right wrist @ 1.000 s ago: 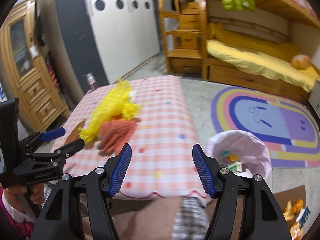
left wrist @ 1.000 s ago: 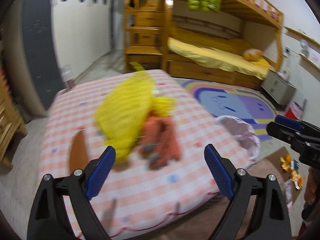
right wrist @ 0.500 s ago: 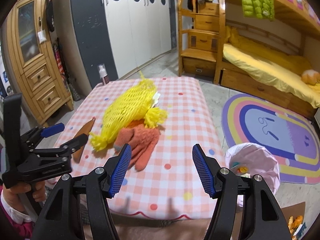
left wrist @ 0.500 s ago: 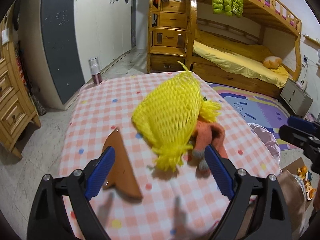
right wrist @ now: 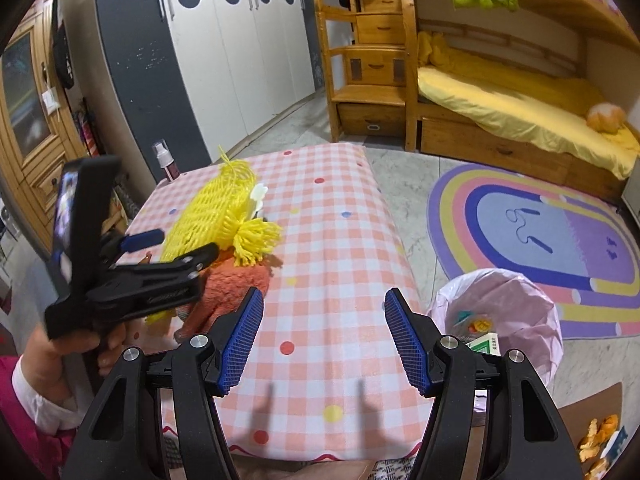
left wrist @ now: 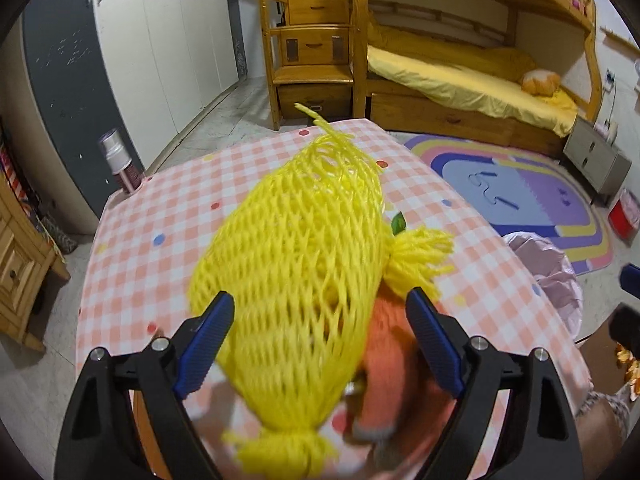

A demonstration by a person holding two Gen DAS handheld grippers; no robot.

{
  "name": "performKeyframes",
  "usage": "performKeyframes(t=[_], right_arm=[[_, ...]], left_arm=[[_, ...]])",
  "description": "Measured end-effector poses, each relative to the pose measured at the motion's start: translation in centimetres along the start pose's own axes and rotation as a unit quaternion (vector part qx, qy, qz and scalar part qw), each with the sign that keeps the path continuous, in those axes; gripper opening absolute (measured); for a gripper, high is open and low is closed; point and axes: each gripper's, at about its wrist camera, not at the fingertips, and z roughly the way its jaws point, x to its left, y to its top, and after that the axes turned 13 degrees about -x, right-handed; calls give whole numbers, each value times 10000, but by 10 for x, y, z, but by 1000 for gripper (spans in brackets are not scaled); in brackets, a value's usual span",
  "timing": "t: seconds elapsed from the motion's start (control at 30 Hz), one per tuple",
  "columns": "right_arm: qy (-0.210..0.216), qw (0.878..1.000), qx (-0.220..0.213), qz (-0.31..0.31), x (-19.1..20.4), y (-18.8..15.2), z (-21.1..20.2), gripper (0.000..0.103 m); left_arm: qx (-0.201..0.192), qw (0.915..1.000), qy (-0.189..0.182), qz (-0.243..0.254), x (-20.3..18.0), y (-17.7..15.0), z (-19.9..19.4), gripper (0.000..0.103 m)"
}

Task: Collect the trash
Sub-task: 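Grasp the yellow foam net with the left gripper and lift it, then hold the foam net in the left gripper while the right gripper grasps the orange glove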

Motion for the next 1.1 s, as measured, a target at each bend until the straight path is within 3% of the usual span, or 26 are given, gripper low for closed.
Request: performKeyframes(t=[0.1,0.23,0.33,0.43,0.53,0.67,0.8,0.83,1.0,1.1], right_arm=[[12,10000,34,46,-4,-2,3,64],[15,9999,73,75,-7,-6,4,64],[21,9999,65,74,-7,-7,2,64],[54,10000,25,41,-3,-3,-2,64],[182,9998,17,-54,8,1,-2,64],[504,9980,231,-296,37,-2,14,64],[809,9948,467,-397,64,-7,36,64],[850,9941,516,-431,70,-7,41,69],[871,9931,614,-482,89,-11,64,70],[791,9936,698,-416,91,-10,76,60]], left_arm=[[179,9997,32,138,-4,4,17,81],[427,9989,-64,177,-2,2,34,54],[208,9997,-136,20,9,4,22,26],[-133,9993,-192,-277,26,13,-4,10],[-567,9967,-204,-543,47,19,-44,10],[-826,9924,-195,-891,70,14,-85,10],[-842,9897,-90,-1153,87,-3,-109,10],[-839,9888,-41,-1232,92,-8,-114,10],[-787,9849,91,-1538,109,-28,-128,10],[-770,9841,94,-1599,113,-32,-130,10]])
